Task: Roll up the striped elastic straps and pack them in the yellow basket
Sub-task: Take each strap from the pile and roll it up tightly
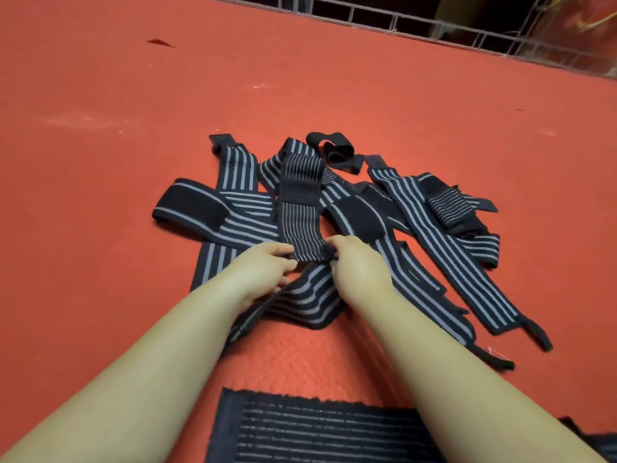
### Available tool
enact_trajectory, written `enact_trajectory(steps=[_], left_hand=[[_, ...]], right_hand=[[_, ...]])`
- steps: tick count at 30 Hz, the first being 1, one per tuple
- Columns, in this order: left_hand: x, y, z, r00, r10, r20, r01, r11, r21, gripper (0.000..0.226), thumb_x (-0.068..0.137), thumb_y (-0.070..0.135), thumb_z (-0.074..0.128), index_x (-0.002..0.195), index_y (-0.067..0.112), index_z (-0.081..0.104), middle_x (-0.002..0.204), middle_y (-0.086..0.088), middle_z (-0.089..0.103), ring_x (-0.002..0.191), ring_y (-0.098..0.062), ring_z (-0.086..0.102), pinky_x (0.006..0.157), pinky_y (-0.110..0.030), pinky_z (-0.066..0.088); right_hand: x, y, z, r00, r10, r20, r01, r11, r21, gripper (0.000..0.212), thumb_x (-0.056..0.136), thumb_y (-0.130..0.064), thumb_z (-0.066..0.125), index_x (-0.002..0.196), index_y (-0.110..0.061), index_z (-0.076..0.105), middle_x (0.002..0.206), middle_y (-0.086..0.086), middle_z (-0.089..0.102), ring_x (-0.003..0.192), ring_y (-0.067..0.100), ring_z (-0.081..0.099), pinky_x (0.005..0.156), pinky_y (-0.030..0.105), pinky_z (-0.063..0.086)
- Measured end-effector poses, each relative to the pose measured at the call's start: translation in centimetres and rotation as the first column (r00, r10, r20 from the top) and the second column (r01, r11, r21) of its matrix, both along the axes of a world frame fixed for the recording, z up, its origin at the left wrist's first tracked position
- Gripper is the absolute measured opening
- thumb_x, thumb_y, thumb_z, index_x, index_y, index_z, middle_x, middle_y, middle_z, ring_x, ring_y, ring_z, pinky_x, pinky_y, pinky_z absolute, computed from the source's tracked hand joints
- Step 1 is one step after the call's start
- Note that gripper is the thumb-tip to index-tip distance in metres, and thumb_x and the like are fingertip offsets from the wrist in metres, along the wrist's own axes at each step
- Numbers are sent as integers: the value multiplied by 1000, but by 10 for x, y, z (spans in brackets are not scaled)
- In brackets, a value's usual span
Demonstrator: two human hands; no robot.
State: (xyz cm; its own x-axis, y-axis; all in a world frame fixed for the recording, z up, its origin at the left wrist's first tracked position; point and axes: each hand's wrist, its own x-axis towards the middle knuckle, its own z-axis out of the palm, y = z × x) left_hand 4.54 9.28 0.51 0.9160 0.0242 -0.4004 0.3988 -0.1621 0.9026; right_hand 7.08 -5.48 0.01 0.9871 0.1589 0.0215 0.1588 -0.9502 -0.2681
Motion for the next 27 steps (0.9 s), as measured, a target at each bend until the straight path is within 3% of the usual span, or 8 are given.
enact_trajectory(steps=[5,11,15,17,19,23,25,27], left_hand=[[6,-4,1,993,78,93,-77,997,-11,36,85,3,62,120,15,60,81,0,63,69,-15,59,69,-25,49],[-14,2,38,839,-20,543,-191,925,329,10,86,22,64,84,27,72,76,12,68,77,-6,62,72,-21,46],[-42,-3,71,750,56,659,-213,964,161,50,91,30,58,41,26,51,39,14,44,42,-1,41,46,-14,29],[-56,-6,84,751,131,648,-180,984,10,49,90,31,59,42,24,50,40,15,42,40,1,38,43,-12,27],[-70,-8,94,767,118,631,-90,993,-75,34,85,26,66,52,24,59,47,15,50,45,4,44,48,-9,35],[-100,-2,104,751,-27,660,122,988,-99,22,59,34,80,72,19,72,69,6,67,69,-7,61,70,-23,48],[-114,1,103,756,-90,648,228,965,-132,40,53,58,77,74,23,75,73,6,67,74,-9,59,72,-23,46],[-128,2,100,788,-105,607,292,931,-218,24,58,42,80,75,25,76,78,4,69,76,-9,62,70,-20,49]], right_hand=[[-2,-1,13,996,13,85,-24,991,132,22,96,-15,45,110,-20,61,116,1,62,105,23,57,85,33,44],[-35,8,51,922,98,375,-281,836,471,12,92,-13,55,100,-19,62,97,-9,63,91,6,58,80,15,42],[-54,15,70,982,-176,73,27,511,859,13,92,-32,59,87,-20,57,90,-4,65,80,8,65,77,27,55],[-63,19,80,914,11,-405,387,270,882,45,94,-51,44,88,-9,61,92,10,67,80,19,67,71,33,57],[-76,22,90,746,317,-586,613,16,790,77,88,-69,33,99,1,63,98,19,67,83,28,68,72,37,57],[-88,10,113,787,514,-342,572,-401,715,69,89,-57,42,113,5,60,106,22,65,91,33,66,77,39,56],[-98,2,125,840,485,-244,473,-432,768,52,86,-38,51,120,1,59,107,18,63,93,30,64,75,39,57],[-109,-6,131,881,448,-155,348,-391,852,40,82,-28,52,112,-6,66,100,12,67,88,24,66,81,41,58]])
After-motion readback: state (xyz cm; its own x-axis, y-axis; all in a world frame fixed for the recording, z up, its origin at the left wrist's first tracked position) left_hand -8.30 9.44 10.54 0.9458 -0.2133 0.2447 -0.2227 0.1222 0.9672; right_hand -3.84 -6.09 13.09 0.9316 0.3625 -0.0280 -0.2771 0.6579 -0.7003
